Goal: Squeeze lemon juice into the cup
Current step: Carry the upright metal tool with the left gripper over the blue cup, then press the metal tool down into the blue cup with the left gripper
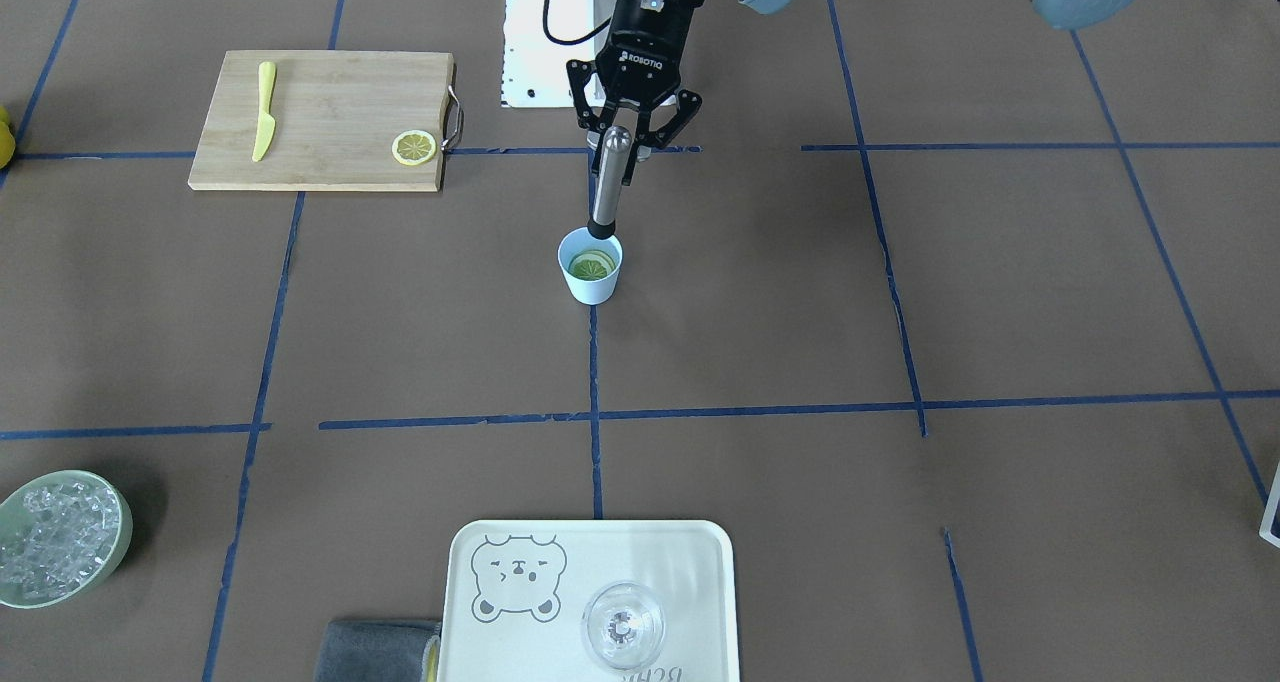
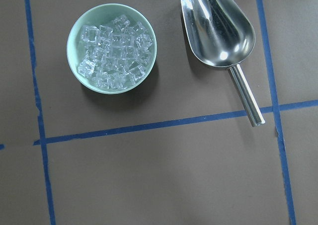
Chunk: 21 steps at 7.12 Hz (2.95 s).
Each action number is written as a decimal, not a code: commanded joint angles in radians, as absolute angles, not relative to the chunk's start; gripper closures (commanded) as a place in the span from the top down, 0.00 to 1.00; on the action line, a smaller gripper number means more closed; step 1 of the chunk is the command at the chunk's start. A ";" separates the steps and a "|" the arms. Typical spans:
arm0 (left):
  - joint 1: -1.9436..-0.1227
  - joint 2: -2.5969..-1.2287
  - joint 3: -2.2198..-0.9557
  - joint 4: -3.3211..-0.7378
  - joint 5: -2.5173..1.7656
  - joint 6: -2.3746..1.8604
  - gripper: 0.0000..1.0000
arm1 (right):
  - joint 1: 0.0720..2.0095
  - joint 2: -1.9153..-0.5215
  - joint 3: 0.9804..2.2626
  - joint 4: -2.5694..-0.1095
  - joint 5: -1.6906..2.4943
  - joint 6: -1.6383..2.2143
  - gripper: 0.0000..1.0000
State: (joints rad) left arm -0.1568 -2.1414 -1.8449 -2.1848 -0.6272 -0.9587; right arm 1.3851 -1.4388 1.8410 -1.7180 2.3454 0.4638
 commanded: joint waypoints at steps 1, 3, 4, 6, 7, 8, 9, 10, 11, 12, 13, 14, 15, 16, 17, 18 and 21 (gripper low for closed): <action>-0.155 -2.161 -1.763 -2.251 -0.627 -0.960 0.00 | 1.385 -1.439 1.839 -1.718 2.345 0.463 1.00; -0.153 -2.187 -1.721 -2.270 -0.627 -0.956 0.00 | 1.387 -1.439 1.832 -1.718 2.345 0.463 1.00; -0.153 -2.189 -1.707 -2.270 -0.627 -0.959 0.00 | 1.385 -1.439 1.832 -1.718 2.345 0.463 1.00; -0.153 -2.194 -1.683 -2.272 -0.627 -0.962 0.00 | 1.387 -1.436 1.822 -1.717 2.345 0.463 1.00; -0.155 -2.195 -1.658 -2.276 -0.627 -0.963 0.00 | 1.388 -1.431 1.815 -1.717 2.347 0.462 1.00; -0.153 -2.195 -1.623 -2.317 -0.627 -0.963 0.00 | 1.388 -1.431 1.815 -1.717 2.347 0.462 1.00; -0.155 -2.197 -1.602 -2.345 -0.629 -0.962 0.00 | 1.391 -1.431 1.815 -1.717 2.347 0.462 1.00; -0.155 -2.195 -1.600 -2.345 -0.629 -0.962 0.00 | 1.391 -1.430 1.815 -1.717 2.347 0.462 1.00; -0.153 -2.197 -1.598 -2.345 -0.629 -0.962 0.00 | 1.391 -1.430 1.815 -1.717 2.347 0.462 1.00; -0.155 -2.197 -1.600 -2.345 -0.629 -0.957 0.00 | 1.391 -1.430 1.815 -1.717 2.347 0.463 1.00; -0.158 -2.198 -1.611 -2.347 -0.630 -0.953 0.00 | 1.391 -1.430 1.815 -1.717 2.347 0.460 1.00; -0.173 -2.206 -1.646 -2.353 -0.640 -0.918 0.00 | 1.393 -1.433 1.815 -1.717 2.347 0.456 1.00; -0.179 -2.206 -1.673 -2.367 -0.656 -0.866 0.00 | 1.396 -1.433 1.815 -1.717 2.349 0.453 1.00; -0.190 -2.206 -1.702 -2.385 -0.679 -0.850 0.00 | 1.399 -1.433 1.815 -1.717 2.350 0.451 1.00; -0.205 -2.200 -1.738 -2.382 -0.701 -0.844 0.00 | 1.399 -1.433 1.815 -1.717 2.350 0.451 1.00; -0.236 -2.195 -1.781 -2.381 -0.724 -0.804 0.00 | 1.411 -1.436 1.807 -1.717 2.349 0.418 1.00; -0.416 -2.131 -1.821 -2.368 -1.016 -0.781 0.00 | 1.497 -1.439 1.682 -1.717 2.371 0.167 1.00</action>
State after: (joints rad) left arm -0.3321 -2.1743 -1.8131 -2.3712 -0.8691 -0.7829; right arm 1.4615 -1.4372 1.7381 -1.7165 2.3583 0.2814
